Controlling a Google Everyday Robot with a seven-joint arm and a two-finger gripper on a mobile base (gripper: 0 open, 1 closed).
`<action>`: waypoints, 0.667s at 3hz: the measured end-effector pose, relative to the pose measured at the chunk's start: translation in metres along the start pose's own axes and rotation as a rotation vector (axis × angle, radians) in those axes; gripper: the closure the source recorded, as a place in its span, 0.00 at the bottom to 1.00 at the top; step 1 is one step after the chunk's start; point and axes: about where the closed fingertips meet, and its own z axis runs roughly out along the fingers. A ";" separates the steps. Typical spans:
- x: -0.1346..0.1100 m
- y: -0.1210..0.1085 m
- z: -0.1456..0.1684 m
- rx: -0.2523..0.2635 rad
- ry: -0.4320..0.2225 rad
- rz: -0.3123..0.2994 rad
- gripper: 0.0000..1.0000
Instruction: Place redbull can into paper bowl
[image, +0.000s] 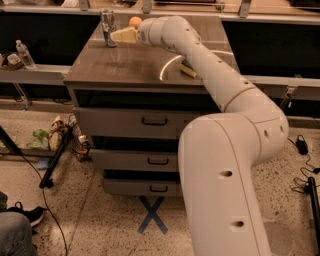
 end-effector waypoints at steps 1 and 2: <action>0.000 0.016 0.040 -0.012 -0.015 0.003 0.00; -0.001 0.033 0.071 -0.028 -0.040 0.005 0.00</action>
Offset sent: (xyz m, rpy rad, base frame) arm 0.0715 0.1014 -0.0081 0.0571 -0.0484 0.0425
